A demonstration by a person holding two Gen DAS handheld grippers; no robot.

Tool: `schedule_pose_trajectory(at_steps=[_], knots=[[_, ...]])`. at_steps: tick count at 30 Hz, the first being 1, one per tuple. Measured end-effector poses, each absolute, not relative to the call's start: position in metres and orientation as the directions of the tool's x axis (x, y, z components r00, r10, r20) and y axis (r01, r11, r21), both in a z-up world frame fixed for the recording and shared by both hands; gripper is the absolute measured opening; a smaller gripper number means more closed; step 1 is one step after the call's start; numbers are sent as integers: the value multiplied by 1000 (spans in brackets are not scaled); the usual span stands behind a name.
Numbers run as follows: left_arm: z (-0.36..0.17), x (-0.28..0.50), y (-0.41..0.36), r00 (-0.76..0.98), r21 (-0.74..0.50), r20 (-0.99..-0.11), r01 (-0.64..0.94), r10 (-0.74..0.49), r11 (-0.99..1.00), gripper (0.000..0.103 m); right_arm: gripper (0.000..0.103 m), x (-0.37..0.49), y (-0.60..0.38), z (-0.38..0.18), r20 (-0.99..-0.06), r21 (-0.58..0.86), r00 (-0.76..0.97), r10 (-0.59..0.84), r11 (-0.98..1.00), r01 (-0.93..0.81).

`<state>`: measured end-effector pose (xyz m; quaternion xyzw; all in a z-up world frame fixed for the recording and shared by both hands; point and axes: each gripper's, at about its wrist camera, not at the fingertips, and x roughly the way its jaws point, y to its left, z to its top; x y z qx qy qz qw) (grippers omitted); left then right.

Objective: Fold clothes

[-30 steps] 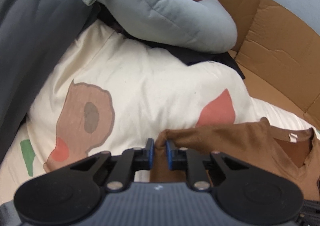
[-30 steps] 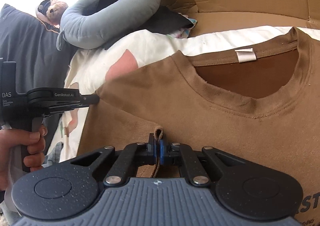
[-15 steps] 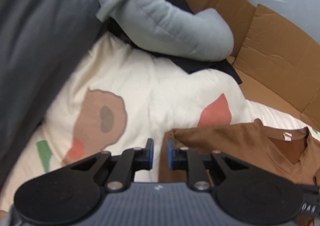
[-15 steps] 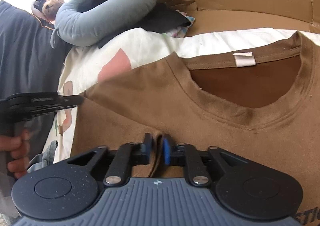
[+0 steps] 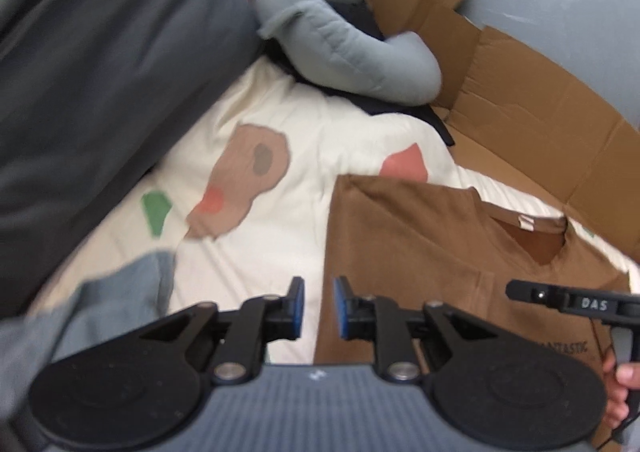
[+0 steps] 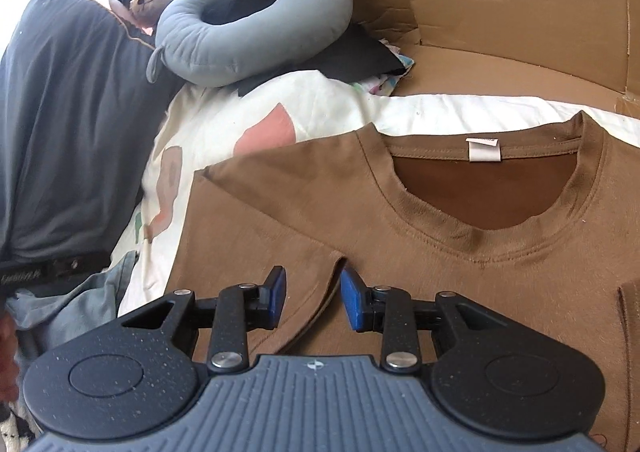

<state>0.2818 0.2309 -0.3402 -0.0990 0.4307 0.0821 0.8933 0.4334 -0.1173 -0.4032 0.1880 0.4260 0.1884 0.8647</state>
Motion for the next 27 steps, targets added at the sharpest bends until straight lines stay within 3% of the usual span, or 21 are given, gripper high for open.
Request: schedule_pose_trajectory(at_steps=[7,9,11,16,27], knots=[[-357,232,226,619,-238,-783,-387,60,891,31,34,424,-110,-407,-686,466,530,499,860,-207],[-362,223,223,629,-280,-776,-407,45,869,43,34,423,-109,-407,-693,460,517,502,861,-219],[-369,216,219,634,-315,-772,-421,28,851,47,34,424,-108,-406,-692,463,509,512,856,-231],[-398,207,206,599,-374,-800,-442,-42,816,47,34,432,-108,-405,-693,459,515,504,860,-223],[-437,211,191,669,-533,-729,-424,-143,732,45,34,456,-116,-433,-701,511,518,490,852,-114]])
